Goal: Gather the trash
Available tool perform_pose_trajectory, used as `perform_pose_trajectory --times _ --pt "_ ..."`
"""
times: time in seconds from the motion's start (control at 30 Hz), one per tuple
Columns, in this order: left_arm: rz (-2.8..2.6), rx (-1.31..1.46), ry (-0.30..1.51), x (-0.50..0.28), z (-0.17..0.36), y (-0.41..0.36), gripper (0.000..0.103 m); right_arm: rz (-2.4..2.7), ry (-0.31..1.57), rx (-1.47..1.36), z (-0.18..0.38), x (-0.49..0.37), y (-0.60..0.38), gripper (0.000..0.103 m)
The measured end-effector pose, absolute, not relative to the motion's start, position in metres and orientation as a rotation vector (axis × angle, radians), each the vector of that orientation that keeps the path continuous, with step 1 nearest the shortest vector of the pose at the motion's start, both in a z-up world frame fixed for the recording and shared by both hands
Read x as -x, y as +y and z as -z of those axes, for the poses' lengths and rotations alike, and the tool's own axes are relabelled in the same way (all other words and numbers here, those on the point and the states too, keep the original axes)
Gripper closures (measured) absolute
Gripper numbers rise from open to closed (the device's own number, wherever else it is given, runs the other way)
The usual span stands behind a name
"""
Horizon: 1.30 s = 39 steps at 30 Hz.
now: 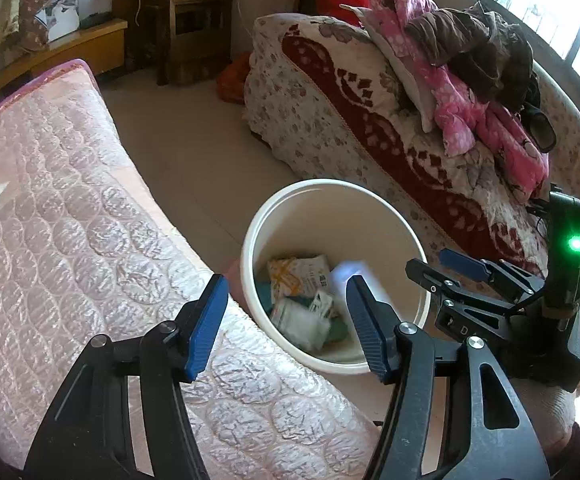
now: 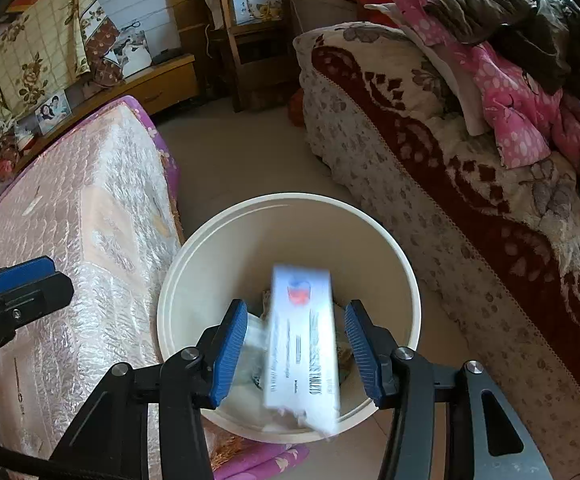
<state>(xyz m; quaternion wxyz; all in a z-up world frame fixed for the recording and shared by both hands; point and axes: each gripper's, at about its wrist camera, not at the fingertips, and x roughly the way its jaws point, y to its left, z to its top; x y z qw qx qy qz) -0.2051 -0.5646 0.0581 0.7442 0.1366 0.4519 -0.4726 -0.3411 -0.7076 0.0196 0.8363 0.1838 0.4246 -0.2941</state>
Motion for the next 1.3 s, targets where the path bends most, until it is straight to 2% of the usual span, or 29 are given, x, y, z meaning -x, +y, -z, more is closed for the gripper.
perform_pose_trajectory --times 0.6,0.83,0.97,1.13,1.3 --pt "0.858 -0.319 0.851 0.206 -0.073 -0.520 0.043 0.609 0.866 -0.389 -0.029 0.342 -0.686 0.054" --pt "0.817 -0.296 0.763 0.217 -0.094 -0.499 0.043 0.623 0.816 -0.367 -0.055 0.349 -0.667 0.053" --pt "0.827 -0.258 0.715 0.227 -0.114 -0.484 0.043 0.634 0.751 -0.333 -0.080 0.357 -0.649 0.040" --pt "0.849 -0.216 0.667 0.240 -0.139 -0.463 0.043 0.660 0.659 -0.285 -0.116 0.372 -0.622 0.039" --pt "0.861 -0.183 0.615 0.253 -0.157 -0.442 0.043 0.686 0.566 -0.248 -0.149 0.390 -0.593 0.028"
